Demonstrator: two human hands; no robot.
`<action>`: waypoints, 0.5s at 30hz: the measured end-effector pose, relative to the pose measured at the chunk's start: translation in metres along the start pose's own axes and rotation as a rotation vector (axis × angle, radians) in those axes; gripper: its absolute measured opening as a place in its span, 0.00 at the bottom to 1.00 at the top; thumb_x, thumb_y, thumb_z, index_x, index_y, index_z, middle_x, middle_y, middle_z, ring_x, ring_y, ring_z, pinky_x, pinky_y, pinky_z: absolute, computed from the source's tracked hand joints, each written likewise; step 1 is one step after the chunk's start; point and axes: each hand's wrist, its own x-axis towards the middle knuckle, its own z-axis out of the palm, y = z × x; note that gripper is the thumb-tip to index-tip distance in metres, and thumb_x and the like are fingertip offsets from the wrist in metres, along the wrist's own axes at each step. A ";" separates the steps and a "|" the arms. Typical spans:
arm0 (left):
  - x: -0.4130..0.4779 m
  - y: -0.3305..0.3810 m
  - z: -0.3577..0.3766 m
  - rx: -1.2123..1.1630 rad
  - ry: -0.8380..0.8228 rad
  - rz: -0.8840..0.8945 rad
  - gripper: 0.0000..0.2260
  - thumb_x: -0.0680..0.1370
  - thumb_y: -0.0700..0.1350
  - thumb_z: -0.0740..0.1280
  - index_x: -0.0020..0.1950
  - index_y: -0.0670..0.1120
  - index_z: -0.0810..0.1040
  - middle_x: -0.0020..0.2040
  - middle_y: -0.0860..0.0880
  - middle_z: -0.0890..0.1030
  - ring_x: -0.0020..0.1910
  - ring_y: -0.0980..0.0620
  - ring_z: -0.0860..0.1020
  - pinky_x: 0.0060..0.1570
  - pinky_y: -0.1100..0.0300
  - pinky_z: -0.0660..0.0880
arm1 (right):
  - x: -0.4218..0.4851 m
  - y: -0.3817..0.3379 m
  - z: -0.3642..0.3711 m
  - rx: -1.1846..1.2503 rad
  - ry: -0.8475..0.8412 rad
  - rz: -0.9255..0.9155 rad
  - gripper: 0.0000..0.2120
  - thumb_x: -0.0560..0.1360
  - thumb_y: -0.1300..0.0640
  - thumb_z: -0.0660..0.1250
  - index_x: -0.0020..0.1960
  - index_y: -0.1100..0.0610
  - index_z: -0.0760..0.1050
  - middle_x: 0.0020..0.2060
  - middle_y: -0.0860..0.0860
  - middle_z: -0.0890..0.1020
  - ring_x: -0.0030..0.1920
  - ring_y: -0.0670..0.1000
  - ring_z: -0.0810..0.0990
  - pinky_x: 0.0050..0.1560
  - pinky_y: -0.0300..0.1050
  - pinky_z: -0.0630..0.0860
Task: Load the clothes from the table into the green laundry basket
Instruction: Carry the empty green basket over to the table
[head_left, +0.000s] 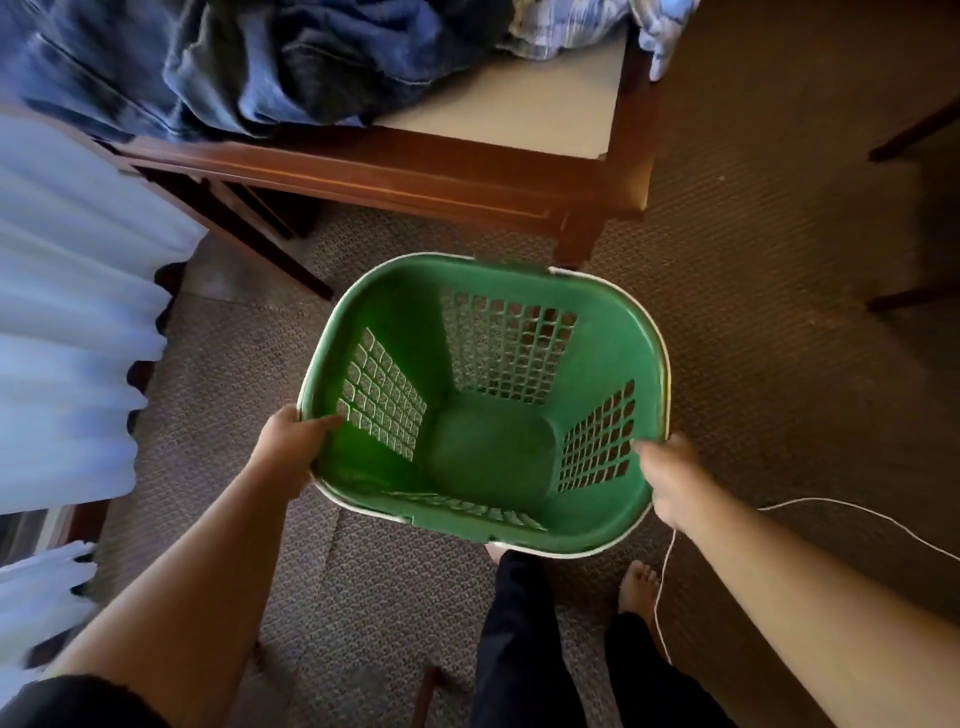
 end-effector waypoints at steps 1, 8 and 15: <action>-0.016 -0.005 0.005 -0.037 -0.032 -0.013 0.15 0.77 0.39 0.75 0.62 0.40 0.77 0.55 0.34 0.83 0.48 0.35 0.85 0.45 0.36 0.84 | -0.002 0.000 -0.012 -0.002 0.002 -0.018 0.12 0.82 0.59 0.66 0.63 0.60 0.71 0.61 0.58 0.78 0.52 0.56 0.77 0.52 0.52 0.74; -0.147 -0.041 0.058 -0.202 -0.114 -0.061 0.12 0.81 0.30 0.63 0.62 0.43 0.70 0.51 0.36 0.81 0.41 0.39 0.85 0.29 0.42 0.83 | -0.005 0.028 -0.114 -0.047 0.042 -0.133 0.07 0.80 0.54 0.66 0.56 0.54 0.73 0.59 0.59 0.80 0.54 0.62 0.81 0.59 0.64 0.79; -0.269 -0.039 0.134 -0.319 -0.115 -0.072 0.15 0.73 0.25 0.61 0.57 0.38 0.75 0.43 0.37 0.80 0.36 0.40 0.80 0.31 0.46 0.82 | -0.026 0.028 -0.254 0.107 0.021 -0.275 0.24 0.82 0.53 0.65 0.76 0.53 0.65 0.67 0.54 0.76 0.64 0.61 0.78 0.59 0.56 0.77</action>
